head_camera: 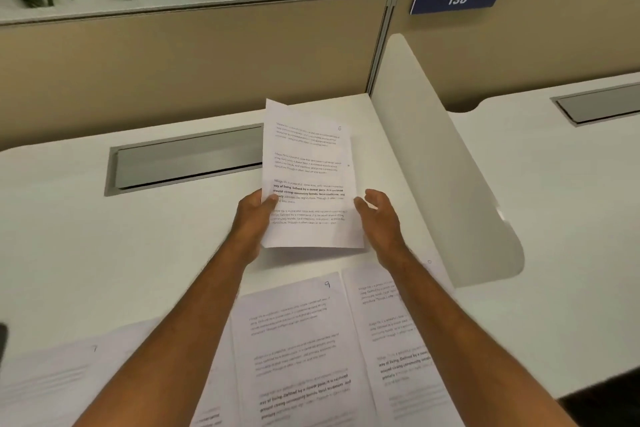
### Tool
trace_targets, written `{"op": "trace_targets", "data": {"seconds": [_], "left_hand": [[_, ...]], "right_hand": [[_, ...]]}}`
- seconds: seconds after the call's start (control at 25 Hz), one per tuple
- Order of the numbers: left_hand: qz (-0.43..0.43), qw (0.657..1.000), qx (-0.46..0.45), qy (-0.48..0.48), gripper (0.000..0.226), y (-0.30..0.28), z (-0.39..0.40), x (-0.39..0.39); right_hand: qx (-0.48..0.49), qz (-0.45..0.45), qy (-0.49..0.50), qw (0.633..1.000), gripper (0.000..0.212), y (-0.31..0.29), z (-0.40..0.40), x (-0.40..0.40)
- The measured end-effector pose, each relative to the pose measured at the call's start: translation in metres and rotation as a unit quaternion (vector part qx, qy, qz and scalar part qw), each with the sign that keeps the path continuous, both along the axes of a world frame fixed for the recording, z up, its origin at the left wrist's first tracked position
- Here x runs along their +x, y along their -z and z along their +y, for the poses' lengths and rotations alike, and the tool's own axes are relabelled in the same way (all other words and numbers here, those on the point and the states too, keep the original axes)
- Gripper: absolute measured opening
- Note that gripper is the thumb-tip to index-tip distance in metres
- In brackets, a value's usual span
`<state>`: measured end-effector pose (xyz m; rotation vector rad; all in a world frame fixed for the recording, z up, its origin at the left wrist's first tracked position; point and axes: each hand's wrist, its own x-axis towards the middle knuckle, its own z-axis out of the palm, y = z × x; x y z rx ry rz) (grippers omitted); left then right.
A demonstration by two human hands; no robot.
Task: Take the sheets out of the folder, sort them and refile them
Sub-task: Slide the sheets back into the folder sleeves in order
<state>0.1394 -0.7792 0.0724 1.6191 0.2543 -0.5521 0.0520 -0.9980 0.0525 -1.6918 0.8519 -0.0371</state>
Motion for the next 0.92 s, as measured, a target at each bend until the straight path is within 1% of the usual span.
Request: {"op": "trace_targets", "data": {"seconds": [0.12, 0.2, 0.32, 0.4, 0.52, 0.6, 0.8, 0.92], "left_hand": [[0.023, 0.999, -0.022, 0.020, 0.025, -0.007, 0.050, -0.032], [0.032, 0.998, -0.044, 0.026, 0.026, -0.009, 0.089, -0.054], [0.030, 0.996, -0.073, 0.038, 0.029, -0.012, 0.153, -0.078], [0.030, 0.994, -0.089, 0.052, 0.031, -0.014, 0.197, -0.092], [0.033, 0.992, -0.098, 0.074, 0.028, -0.019, 0.268, -0.106], [0.035, 0.991, -0.104, 0.072, 0.026, -0.019, 0.313, -0.114], [0.056, 0.992, -0.105, 0.038, 0.031, -0.008, 0.412, -0.144], [0.061, 0.994, -0.095, 0.003, 0.023, 0.002, 0.454, -0.161]], "right_hand": [[0.089, -0.003, 0.044, 0.995, 0.053, -0.020, 0.035, -0.010], [0.134, -0.004, 0.045, 0.990, 0.045, -0.027, 0.064, -0.023], [0.163, -0.025, 0.006, 0.986, 0.027, -0.041, 0.121, -0.044], [0.181, -0.056, -0.026, 0.982, 0.025, -0.051, 0.165, -0.059], [0.190, -0.080, -0.050, 0.977, 0.034, -0.059, 0.240, -0.081], [0.194, -0.082, -0.056, 0.976, 0.036, -0.058, 0.287, -0.093], [0.172, -0.046, -0.049, 0.983, 0.034, -0.051, 0.384, -0.114], [0.154, -0.036, -0.075, 0.985, 0.034, -0.046, 0.427, -0.128]]}}
